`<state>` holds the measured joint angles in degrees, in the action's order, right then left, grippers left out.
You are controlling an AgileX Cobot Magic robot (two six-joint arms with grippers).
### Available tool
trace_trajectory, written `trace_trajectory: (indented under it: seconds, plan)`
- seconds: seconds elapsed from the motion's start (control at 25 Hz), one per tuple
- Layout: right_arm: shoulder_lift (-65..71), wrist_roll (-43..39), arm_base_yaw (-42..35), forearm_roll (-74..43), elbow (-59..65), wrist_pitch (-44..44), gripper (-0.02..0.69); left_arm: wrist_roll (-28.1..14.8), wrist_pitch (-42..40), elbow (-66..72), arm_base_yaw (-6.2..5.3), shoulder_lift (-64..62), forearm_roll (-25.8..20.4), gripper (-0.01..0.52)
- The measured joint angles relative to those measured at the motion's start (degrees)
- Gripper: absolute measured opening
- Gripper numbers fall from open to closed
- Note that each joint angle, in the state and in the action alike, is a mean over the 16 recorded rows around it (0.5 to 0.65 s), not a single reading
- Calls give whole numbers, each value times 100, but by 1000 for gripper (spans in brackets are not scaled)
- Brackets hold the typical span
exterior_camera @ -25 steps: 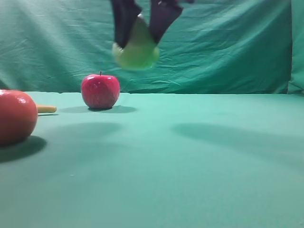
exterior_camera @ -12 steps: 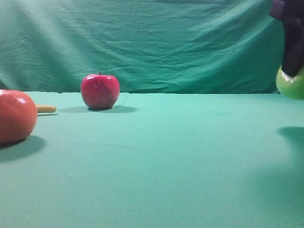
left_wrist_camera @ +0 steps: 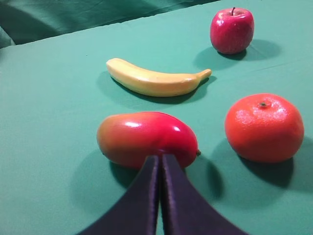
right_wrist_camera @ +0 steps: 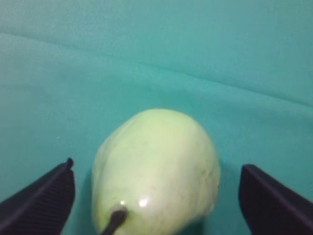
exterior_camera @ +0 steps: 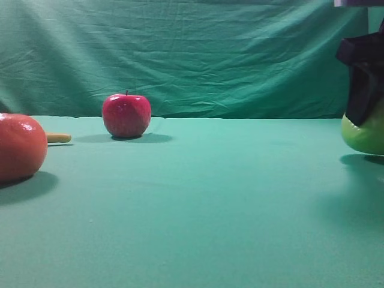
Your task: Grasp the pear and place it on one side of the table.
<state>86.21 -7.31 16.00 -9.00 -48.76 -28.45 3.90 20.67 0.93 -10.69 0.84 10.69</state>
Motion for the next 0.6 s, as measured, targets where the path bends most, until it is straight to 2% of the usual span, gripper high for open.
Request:
trace_trajectory:
  seconds: [0.08, 0.16, 0.36, 0.6]
  plan:
    - [-248, 0, 0, 3, -106, -289, 585, 0, 0, 0, 0, 0, 0, 0]
    - [-571, 0, 0, 6, -210, -602, 538, 0, 0, 0, 0, 0, 0, 0]
    - [-1651, 0, 0, 35, -370, -1291, 353, 0, 0, 0, 0, 0, 0, 0]
    - [-3210, 0, 0, 97, -132, -1691, 128, 0, 0, 0, 0, 0, 0, 0]
